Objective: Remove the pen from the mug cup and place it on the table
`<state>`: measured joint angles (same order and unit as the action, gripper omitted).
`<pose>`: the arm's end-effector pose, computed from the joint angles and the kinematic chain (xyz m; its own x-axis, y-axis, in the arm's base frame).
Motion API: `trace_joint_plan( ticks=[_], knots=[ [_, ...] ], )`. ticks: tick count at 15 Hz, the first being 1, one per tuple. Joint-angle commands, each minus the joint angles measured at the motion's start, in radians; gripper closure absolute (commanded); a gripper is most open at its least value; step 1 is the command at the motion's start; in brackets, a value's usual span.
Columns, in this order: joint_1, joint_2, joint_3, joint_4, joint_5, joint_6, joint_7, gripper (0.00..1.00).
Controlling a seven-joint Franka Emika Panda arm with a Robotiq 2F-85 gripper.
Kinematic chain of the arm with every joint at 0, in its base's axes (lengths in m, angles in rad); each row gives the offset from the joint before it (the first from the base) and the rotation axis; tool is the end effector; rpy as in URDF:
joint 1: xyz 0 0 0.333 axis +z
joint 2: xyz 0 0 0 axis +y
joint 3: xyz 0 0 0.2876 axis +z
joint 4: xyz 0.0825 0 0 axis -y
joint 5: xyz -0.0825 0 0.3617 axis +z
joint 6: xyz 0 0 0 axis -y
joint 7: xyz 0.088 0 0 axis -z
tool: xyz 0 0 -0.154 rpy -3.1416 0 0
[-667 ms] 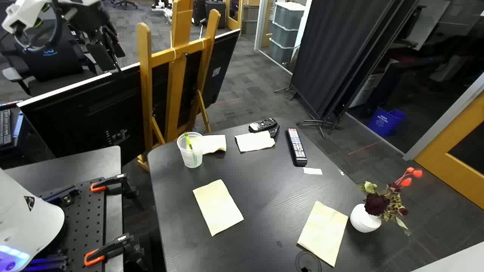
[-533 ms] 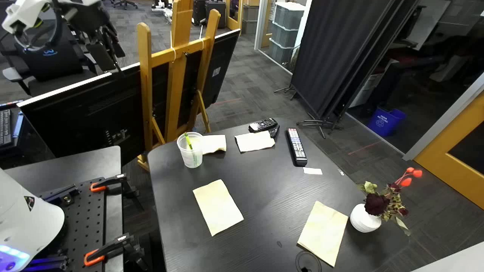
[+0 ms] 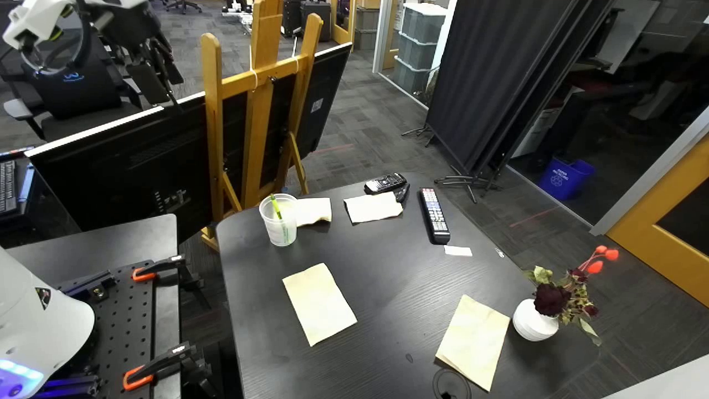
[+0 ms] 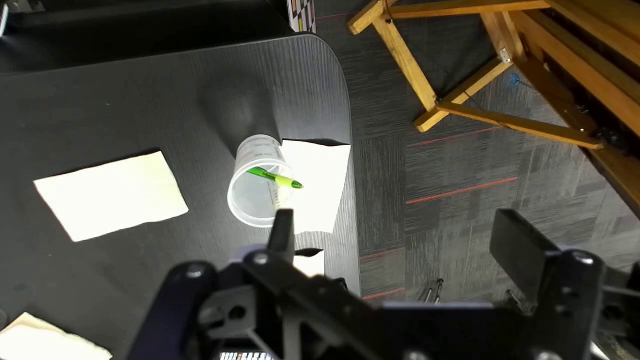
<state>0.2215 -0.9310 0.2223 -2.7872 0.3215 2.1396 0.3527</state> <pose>0.2842 0.1503 0.4192 0.9699 -0.1284 0.2068 -0.0832 -0.9732 -0.2141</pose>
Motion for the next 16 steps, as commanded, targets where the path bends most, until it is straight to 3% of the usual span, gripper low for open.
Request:
trace_joint_plan(
  ticks=[1,10,16],
  knots=[
    [-0.01,-0.001,0.007,0.003,0.007,-0.006,-0.007,0.0],
    [-0.02,0.005,0.009,0.005,0.003,-0.007,0.003,0.0],
    [-0.191,0.062,0.065,0.002,-0.076,-0.002,0.205,0.0]
  ],
)
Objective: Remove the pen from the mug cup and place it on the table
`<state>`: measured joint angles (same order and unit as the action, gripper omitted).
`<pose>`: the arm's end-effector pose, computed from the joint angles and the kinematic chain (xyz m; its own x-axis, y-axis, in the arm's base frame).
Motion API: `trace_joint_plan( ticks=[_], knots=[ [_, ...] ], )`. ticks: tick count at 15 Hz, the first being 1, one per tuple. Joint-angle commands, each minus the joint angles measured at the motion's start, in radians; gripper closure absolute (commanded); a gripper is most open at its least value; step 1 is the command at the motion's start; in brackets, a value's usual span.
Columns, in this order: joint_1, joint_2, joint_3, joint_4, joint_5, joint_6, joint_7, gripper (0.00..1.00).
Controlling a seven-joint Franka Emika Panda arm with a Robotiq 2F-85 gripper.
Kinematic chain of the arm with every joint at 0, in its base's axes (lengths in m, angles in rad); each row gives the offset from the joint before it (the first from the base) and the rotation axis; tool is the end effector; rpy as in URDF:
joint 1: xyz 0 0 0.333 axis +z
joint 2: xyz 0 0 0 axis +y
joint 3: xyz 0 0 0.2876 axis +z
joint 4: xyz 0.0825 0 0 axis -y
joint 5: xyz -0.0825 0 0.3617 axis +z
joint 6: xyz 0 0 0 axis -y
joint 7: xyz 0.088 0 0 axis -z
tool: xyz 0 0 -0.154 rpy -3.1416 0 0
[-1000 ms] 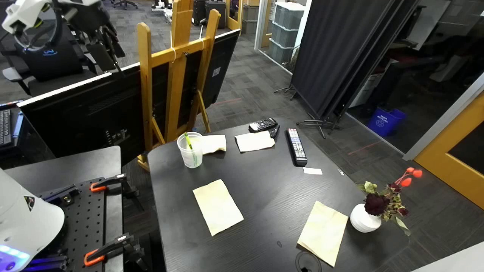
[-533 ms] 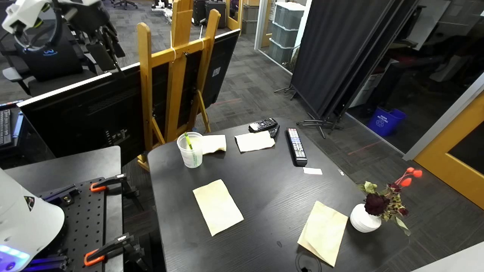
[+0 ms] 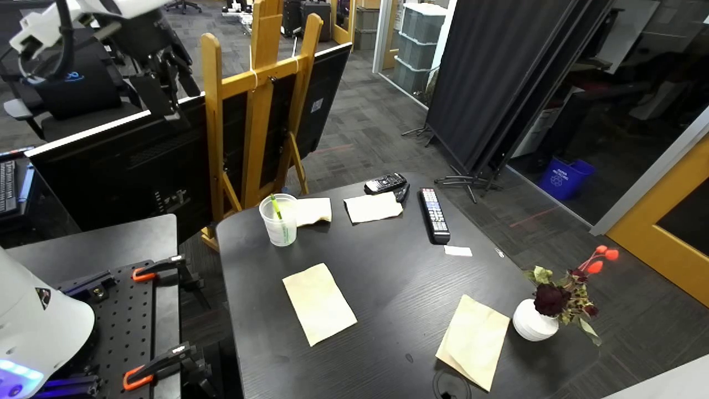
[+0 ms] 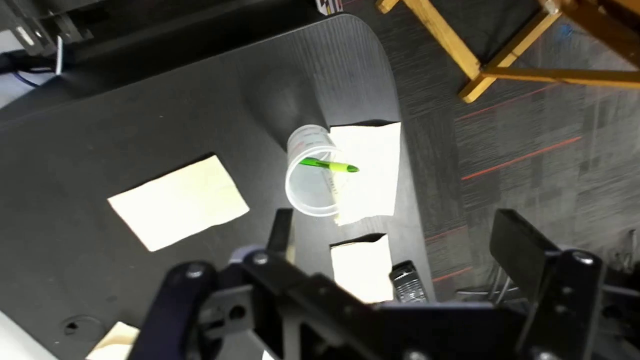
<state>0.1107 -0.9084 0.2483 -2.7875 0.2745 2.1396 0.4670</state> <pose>0.2994 0.1207 0.4098 0.9337 -0.3024 0.1917 -0.2719 -0.9472 -0.1701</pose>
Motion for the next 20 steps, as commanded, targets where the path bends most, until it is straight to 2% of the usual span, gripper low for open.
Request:
trace_joint_plan(
  ticks=[1,4,6,10,14,15,16,20],
  knots=[
    [-0.104,0.055,0.053,0.002,-0.036,-0.005,0.128,0.0],
    [-0.154,0.102,0.091,0.0,-0.053,-0.003,0.258,0.0],
    [-0.164,0.145,0.099,-0.001,-0.043,0.007,0.342,0.0],
    [-0.155,0.236,0.081,-0.001,-0.015,0.047,0.501,0.0],
    [-0.145,0.323,0.066,-0.002,-0.001,0.146,0.643,0.0],
    [-0.13,0.343,0.05,-0.002,0.014,0.172,0.652,0.0],
    [-0.119,0.301,0.045,-0.002,-0.035,0.124,0.628,0.0],
    [-0.116,0.346,0.03,0.0,-0.024,0.156,0.644,0.0]
  ],
)
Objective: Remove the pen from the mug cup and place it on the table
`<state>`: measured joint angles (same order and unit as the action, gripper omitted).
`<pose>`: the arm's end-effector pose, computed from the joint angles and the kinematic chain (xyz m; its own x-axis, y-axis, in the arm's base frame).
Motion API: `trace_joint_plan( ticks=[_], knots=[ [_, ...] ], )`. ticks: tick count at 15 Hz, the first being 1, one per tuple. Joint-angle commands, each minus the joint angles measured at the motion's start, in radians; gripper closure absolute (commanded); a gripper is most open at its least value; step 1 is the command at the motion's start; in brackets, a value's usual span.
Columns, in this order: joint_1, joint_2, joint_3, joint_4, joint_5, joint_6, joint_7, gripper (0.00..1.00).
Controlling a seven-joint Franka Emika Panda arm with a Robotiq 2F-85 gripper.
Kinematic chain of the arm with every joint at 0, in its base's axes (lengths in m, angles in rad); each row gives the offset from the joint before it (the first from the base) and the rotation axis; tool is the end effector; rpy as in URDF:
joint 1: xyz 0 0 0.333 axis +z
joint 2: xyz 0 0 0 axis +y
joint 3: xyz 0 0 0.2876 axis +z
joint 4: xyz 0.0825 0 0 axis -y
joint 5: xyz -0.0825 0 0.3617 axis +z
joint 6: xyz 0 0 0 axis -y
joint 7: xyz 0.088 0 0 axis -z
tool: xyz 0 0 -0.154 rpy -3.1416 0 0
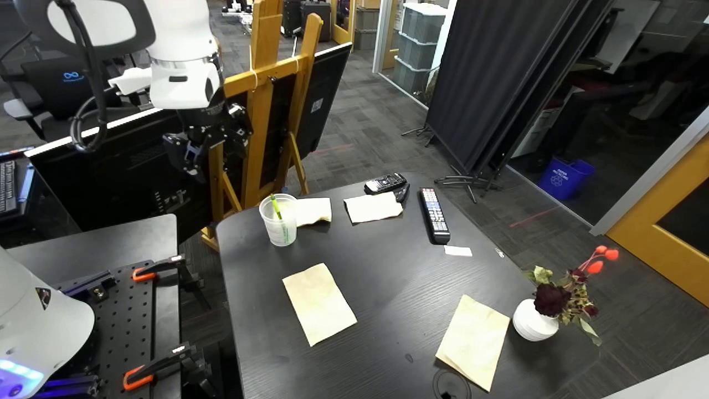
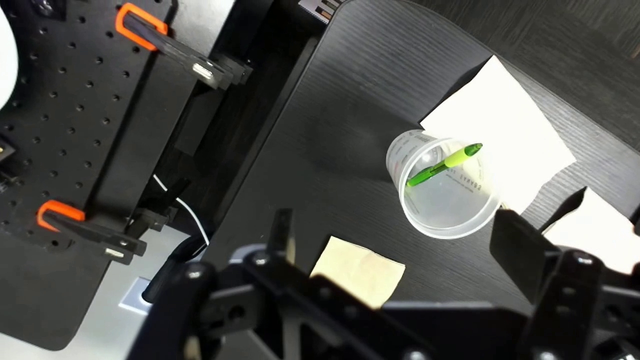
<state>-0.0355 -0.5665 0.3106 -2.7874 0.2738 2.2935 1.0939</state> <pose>0.3410 0.0919 0.3111 0.5103 -0.8598 -0.0175 -0.8581 -0.5077 -0.0768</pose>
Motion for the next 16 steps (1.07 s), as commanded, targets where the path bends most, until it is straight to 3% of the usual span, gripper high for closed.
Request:
trace_joint_plan(
  ticks=[1,5,8,12,16],
  knots=[
    [0.03,0.004,-0.032,0.0,-0.023,0.002,0.018,0.0],
    [-0.018,0.066,0.029,0.022,-0.09,0.026,0.191,0.0],
    [-0.056,0.203,0.046,0.088,-0.196,0.066,0.357,0.0],
    [-0.026,0.306,0.009,0.109,-0.245,0.153,0.512,0.0],
    [0.029,0.358,-0.06,0.079,-0.17,0.27,0.486,0.0]
  ],
)
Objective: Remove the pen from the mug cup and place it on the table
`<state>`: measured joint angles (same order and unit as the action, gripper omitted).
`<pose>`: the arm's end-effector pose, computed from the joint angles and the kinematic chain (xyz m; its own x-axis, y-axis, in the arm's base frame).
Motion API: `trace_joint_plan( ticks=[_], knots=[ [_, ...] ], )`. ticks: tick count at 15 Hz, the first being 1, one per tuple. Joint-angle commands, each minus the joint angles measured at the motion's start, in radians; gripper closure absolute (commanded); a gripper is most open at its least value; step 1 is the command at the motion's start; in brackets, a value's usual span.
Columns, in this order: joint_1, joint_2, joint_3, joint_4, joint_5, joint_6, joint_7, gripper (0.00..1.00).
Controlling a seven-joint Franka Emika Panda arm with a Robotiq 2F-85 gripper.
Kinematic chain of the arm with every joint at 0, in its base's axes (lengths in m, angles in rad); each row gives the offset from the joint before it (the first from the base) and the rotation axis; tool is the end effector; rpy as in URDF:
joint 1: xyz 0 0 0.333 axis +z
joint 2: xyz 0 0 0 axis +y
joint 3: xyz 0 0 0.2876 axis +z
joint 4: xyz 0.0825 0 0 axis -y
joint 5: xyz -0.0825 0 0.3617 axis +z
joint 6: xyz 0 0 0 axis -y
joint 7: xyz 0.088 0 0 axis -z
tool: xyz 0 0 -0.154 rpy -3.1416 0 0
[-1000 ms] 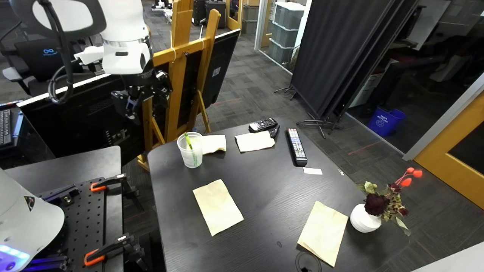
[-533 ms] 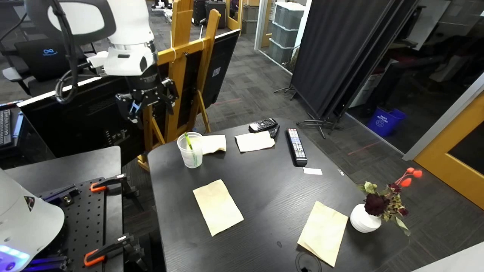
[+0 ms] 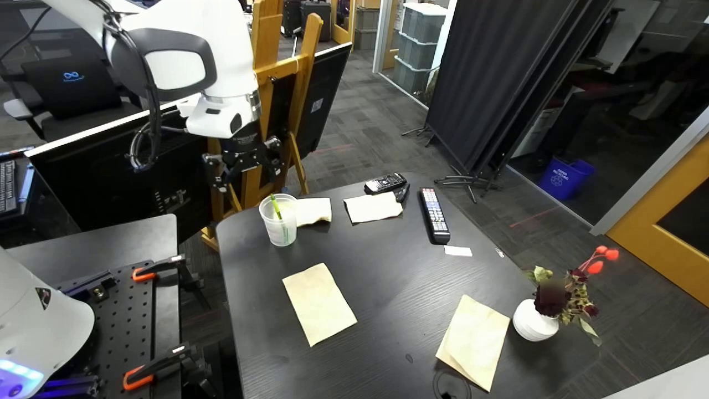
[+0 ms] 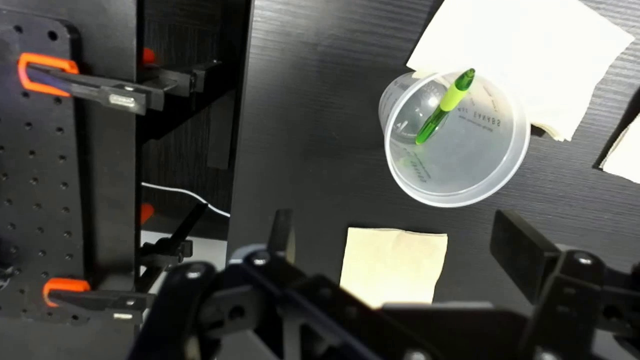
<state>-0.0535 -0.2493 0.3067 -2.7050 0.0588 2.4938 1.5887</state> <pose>0.3843 0.0908 0.2496 0.1793 -0.9831 0.0372 -0.9831 -0.1805 -0.0301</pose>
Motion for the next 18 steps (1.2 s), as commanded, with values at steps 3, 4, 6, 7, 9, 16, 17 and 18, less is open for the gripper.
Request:
trace_joint_plan(
  ticks=[3,4,6,7,9,16,17,18],
  knots=[
    [0.092,0.065,-0.102,-0.022,0.122,0.142,-0.065,0.0],
    [0.105,0.07,-0.11,-0.024,0.143,0.156,-0.076,0.0],
    [0.127,0.084,-0.125,-0.022,0.184,0.174,-0.117,0.0],
    [0.137,0.087,-0.132,-0.02,0.207,0.178,-0.147,0.0],
    [0.148,0.1,-0.14,-0.013,0.232,0.189,-0.187,0.0],
    [0.14,0.184,-0.164,0.04,0.232,0.188,-0.272,0.05],
    [0.14,0.196,-0.167,0.048,0.23,0.189,-0.282,0.09],
    [0.138,0.209,-0.171,0.061,0.23,0.187,-0.288,0.12]
  ],
)
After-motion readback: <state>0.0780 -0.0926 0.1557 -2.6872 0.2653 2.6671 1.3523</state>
